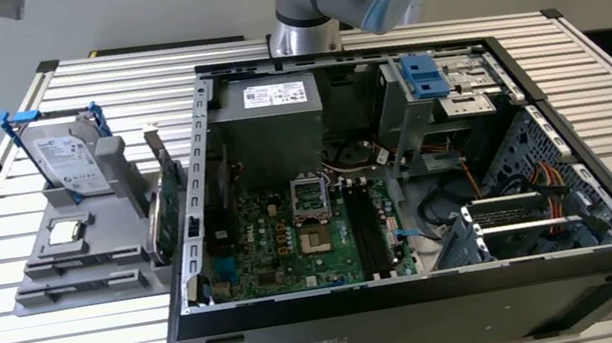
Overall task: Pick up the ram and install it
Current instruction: 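Pick up the ram and move it above insertion slot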
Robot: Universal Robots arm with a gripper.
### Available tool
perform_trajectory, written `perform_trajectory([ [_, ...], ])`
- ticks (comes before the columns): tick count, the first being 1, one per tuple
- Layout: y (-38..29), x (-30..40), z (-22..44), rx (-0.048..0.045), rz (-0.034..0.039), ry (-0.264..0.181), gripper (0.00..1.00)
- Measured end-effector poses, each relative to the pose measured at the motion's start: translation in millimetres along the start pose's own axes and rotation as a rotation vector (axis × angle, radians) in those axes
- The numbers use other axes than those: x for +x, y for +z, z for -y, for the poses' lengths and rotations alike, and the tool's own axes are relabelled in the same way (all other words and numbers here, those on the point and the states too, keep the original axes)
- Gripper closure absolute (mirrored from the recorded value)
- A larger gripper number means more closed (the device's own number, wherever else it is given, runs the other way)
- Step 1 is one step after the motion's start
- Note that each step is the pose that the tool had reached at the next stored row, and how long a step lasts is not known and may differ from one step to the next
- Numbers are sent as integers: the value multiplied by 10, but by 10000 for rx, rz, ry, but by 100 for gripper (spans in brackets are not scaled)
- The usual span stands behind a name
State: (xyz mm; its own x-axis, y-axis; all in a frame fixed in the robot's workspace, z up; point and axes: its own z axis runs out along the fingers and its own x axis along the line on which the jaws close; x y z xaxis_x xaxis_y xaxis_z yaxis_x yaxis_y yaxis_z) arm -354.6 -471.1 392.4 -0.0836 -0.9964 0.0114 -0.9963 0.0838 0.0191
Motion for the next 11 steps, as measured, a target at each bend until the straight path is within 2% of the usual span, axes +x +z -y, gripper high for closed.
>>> perform_trajectory([
  [5,0,-2,0,12,-20,-827,100],
  [11,0,-3,-1,22,-40,-1608,100],
])
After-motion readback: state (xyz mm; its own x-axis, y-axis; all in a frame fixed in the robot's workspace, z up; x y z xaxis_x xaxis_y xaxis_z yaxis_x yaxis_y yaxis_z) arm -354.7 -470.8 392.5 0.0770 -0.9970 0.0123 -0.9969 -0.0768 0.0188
